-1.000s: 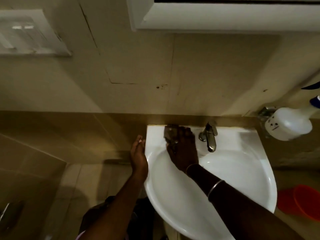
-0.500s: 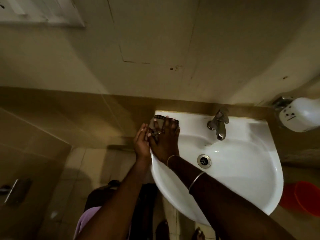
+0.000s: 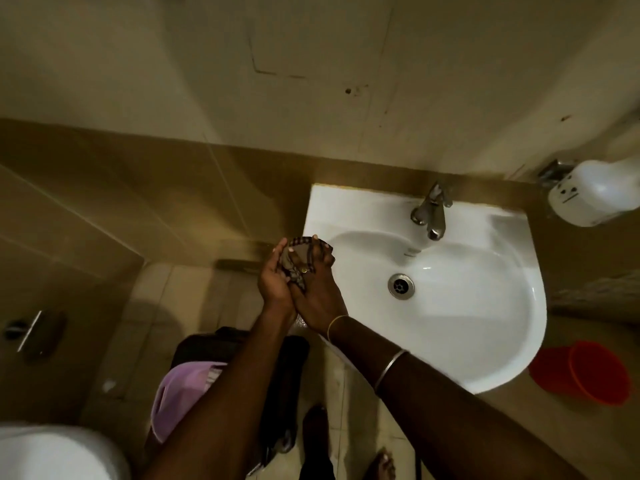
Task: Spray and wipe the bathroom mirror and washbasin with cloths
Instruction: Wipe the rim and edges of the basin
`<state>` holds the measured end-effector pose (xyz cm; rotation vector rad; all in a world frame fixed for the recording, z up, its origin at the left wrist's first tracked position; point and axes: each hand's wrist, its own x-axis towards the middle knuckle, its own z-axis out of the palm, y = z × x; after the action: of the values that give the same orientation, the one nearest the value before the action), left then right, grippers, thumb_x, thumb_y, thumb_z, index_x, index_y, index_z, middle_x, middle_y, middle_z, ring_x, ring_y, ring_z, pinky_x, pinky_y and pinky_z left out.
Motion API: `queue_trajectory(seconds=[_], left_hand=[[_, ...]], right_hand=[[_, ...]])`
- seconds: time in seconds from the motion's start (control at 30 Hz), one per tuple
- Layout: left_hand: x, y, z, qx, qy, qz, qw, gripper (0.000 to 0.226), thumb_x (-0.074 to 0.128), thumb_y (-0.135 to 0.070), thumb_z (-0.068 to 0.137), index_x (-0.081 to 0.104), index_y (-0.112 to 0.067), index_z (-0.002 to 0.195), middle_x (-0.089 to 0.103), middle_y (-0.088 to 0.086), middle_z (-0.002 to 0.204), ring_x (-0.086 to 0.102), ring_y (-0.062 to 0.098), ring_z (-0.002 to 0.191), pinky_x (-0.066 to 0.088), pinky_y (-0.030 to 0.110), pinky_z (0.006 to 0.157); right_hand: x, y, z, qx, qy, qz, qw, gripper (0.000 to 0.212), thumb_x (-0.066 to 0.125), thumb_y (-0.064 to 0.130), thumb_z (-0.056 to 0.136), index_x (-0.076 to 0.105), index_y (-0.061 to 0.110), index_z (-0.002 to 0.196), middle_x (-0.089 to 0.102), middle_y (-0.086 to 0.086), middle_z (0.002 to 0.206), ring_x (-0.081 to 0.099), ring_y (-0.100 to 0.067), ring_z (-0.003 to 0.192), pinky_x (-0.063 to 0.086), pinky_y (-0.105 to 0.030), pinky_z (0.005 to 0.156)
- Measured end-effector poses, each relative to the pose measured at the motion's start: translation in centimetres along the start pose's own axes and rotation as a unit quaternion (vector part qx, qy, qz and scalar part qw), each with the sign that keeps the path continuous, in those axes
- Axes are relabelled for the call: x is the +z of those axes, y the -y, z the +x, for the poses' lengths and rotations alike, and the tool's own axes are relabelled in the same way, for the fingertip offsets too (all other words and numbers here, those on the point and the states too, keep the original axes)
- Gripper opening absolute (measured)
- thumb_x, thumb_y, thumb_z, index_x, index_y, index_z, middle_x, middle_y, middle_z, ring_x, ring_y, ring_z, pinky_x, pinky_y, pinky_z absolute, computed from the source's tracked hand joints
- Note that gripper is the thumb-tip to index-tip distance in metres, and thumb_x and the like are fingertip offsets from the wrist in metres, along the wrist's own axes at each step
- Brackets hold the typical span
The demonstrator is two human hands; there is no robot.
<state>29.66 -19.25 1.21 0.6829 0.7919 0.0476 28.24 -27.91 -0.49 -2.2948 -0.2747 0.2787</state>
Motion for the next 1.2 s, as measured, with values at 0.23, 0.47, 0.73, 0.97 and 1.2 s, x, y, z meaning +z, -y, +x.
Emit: queue_trajectory(seconds=[0.23, 0.47, 0.73, 0.97, 1.2], left_hand=[[-2.5, 2.6, -1.9, 0.039, -0.035, -0.004, 0.999, 0.033, 0.049, -0.016, 0.104, 0.064, -0.008, 0.132, 0.073, 0.009, 0.124, 0.065, 0.034, 0.124, 0.052, 0.044, 0.105], [-4.7, 5.1, -4.9, 0.08, -0.072, -0.005, 0.994, 0.032, 0.044, 0.001, 0.099, 0.062, 0.003, 0.126, 0.065, 0.026, 0.132, 0.067, 0.033, 0.118, 0.05, 0.044, 0.11], [-3.6, 6.9, -7.6, 0.184, -0.139, 0.014, 0.973, 0.036, 0.052, 0.007, 0.097, 0.062, 0.005, 0.131, 0.071, 0.02, 0.119, 0.072, 0.028, 0.108, 0.06, 0.026, 0.085], [-1.3, 8.5, -9.5, 0.245, -0.078, 0.097, 0.961, 0.035, 0.051, 0.012, 0.094, 0.067, 0.005, 0.124, 0.072, 0.014, 0.115, 0.07, 0.021, 0.108, 0.057, 0.025, 0.093], [-0.9, 11.3, -10.1, 0.212, -0.043, 0.248, 0.944, 0.028, 0.058, -0.003, 0.096, 0.076, -0.017, 0.111, 0.074, 0.0, 0.119, 0.068, 0.016, 0.115, 0.051, 0.038, 0.109]], right_hand=[[-1.5, -0.8, -4.6, -0.049, 0.085, -0.045, 0.994, 0.062, 0.051, 0.033, 0.101, 0.029, 0.038, 0.159, -0.001, 0.0, 0.172, -0.004, -0.024, 0.159, 0.029, -0.045, 0.122], [-3.4, -2.2, -9.6, -0.094, 0.116, -0.071, 0.986, 0.063, 0.046, 0.042, 0.09, 0.047, 0.029, 0.152, 0.017, 0.001, 0.17, 0.017, -0.024, 0.155, 0.039, -0.043, 0.117], [-6.7, -4.5, -13.5, -0.039, 0.138, -0.06, 0.988, 0.067, 0.055, 0.046, 0.085, 0.048, 0.037, 0.151, 0.037, 0.009, 0.163, 0.042, -0.018, 0.145, 0.04, -0.034, 0.113], [-9.8, -7.2, -16.6, -0.023, 0.136, -0.08, 0.987, 0.067, 0.06, 0.05, 0.087, 0.045, 0.04, 0.151, 0.056, 0.007, 0.149, 0.058, -0.023, 0.13, 0.047, -0.034, 0.102], [-12.2, -9.5, -18.1, 0.016, 0.148, -0.091, 0.985, 0.058, 0.052, 0.059, 0.083, 0.055, 0.048, 0.14, 0.07, 0.009, 0.13, 0.066, -0.023, 0.115, 0.053, -0.04, 0.094]])
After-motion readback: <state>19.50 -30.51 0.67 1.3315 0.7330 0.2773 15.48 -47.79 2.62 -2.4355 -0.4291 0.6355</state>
